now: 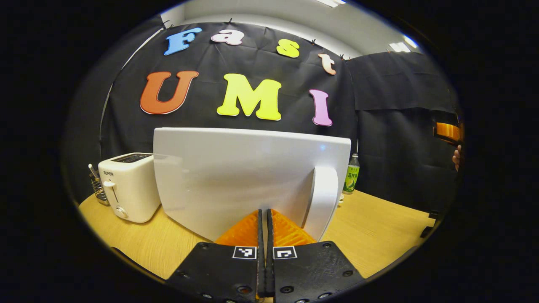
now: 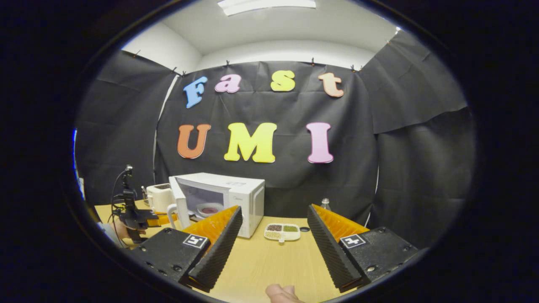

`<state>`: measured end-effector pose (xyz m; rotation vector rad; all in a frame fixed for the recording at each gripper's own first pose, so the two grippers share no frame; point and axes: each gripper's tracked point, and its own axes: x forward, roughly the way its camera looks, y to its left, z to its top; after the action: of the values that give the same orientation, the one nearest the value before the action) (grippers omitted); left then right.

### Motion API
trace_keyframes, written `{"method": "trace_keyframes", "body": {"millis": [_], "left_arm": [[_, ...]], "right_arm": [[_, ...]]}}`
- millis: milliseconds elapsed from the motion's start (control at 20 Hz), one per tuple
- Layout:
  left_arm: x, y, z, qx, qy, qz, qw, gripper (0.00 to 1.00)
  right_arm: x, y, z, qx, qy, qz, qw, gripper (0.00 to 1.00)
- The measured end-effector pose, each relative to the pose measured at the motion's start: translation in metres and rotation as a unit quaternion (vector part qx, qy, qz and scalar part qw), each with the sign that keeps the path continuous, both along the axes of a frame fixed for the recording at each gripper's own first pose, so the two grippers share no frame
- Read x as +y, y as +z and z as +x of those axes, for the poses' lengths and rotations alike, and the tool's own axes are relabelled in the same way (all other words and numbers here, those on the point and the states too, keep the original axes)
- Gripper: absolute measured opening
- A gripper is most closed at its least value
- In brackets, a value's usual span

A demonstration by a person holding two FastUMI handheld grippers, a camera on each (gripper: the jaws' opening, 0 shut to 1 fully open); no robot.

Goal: Open the microwave oven with the left hand, put the food in, and close the microwave oven.

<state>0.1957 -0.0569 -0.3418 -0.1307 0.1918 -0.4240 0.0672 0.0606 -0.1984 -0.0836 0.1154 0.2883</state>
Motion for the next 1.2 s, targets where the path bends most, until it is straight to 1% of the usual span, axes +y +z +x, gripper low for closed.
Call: {"method": "trace_keyframes", "body": {"millis": [150, 200, 250, 350, 550, 650, 750, 800, 850, 900, 950, 1000, 1050, 1200], "left_arm": [[-0.014, -0.002, 0.021, 0.001, 0.009, -0.001, 1.0, 0.0], [-0.017, -0.005, 0.029, 0.002, 0.016, 0.001, 1.0, 0.0], [-0.02, -0.007, 0.036, 0.003, 0.022, 0.004, 1.0, 0.0], [-0.027, -0.011, 0.051, 0.005, 0.033, 0.005, 0.999, 0.0], [-0.041, -0.014, 0.083, 0.007, 0.051, -0.006, 0.999, 0.0], [-0.047, -0.021, 0.102, 0.014, 0.072, -0.004, 0.997, 0.0], [-0.047, -0.033, 0.121, 0.027, 0.106, 0.016, 0.994, 0.0], [-0.045, -0.028, 0.123, 0.008, 0.117, 0.021, 0.993, 0.0], [-0.047, -0.036, 0.126, 0.027, 0.125, 0.029, 0.991, 0.02], [-0.047, -0.032, 0.128, 0.012, 0.132, 0.031, 0.991, 0.0], [-0.049, -0.033, 0.129, 0.015, 0.129, 0.042, 0.991, 0.03], [-0.049, -0.033, 0.129, 0.016, 0.13, 0.044, 0.99, 0.01], [-0.049, -0.034, 0.129, 0.019, 0.13, 0.037, 0.991, 0.01], [-0.048, -0.041, 0.123, 0.058, 0.134, 0.015, 0.989, 0.0]], "right_arm": [[-0.005, -0.007, 0.007, 0.002, 0.002, 0.002, 1.0, 0.99], [-0.006, -0.008, 0.009, 0.001, 0.005, 0.001, 1.0, 0.92], [-0.008, -0.006, 0.009, -0.003, 0.005, 0.0, 1.0, 0.99], [-0.017, -0.011, 0.016, -0.004, -0.005, -0.002, 1.0, 0.99], [-0.024, -0.031, 0.032, 0.012, -0.005, 0.002, 1.0, 0.99], [-0.03, -0.042, 0.041, 0.019, -0.008, 0.003, 1.0, 0.99], [-0.036, -0.053, 0.047, 0.029, -0.014, 0.003, 0.999, 0.99], [-0.04, -0.058, 0.051, 0.034, -0.018, 0.006, 0.999, 0.99], [-0.043, -0.061, 0.051, 0.039, -0.02, 0.007, 0.999, 0.99], [-0.044, -0.063, 0.051, 0.043, -0.018, 0.009, 0.999, 0.99], [-0.046, -0.066, 0.051, 0.046, -0.018, 0.013, 0.999, 0.99], [-0.047, -0.066, 0.049, 0.05, -0.018, 0.017, 0.998, 0.99], [-0.05, -0.066, 0.047, 0.053, -0.019, 0.02, 0.998, 0.99], [-0.056, -0.067, 0.039, 0.056, -0.026, 0.017, 0.998, 0.99]]}}
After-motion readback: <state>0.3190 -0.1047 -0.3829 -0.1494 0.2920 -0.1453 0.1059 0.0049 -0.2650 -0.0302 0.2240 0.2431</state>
